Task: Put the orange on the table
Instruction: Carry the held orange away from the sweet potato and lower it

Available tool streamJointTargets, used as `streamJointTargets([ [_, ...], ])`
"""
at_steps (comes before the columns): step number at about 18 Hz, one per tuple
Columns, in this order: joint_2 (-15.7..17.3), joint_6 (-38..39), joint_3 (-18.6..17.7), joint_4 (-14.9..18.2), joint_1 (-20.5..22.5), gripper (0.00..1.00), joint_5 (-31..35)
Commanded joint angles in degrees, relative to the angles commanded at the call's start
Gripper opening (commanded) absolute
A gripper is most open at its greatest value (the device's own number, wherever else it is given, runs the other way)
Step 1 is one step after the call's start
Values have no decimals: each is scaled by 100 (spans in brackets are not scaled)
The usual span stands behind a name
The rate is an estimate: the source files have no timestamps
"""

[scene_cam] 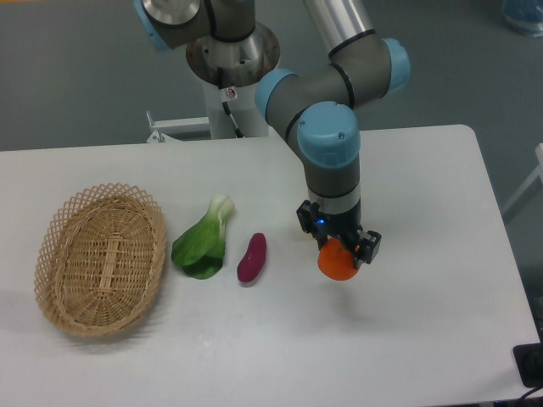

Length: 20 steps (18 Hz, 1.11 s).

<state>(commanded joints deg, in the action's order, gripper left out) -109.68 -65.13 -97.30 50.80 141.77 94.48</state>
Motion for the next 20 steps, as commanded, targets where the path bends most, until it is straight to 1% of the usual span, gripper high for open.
streamJointTargets([
  [2,-18,0,44,9,0,63,9],
  [5,-114,-9,132,17,-17,63,333],
  [10,-211,-9,185,17,9,63,369],
  [12,-343,0,106,-9,18,62,378],
  [15,-571,9,158,-105,44,62,387],
  [17,-694,9,176,-132,114,62,518],
  [18,-808,9,185,-202,114,62,666],
  [19,-913,17,185,-350,114,63,746],
  [20,-1027,35,176,-647,114,63,851],
])
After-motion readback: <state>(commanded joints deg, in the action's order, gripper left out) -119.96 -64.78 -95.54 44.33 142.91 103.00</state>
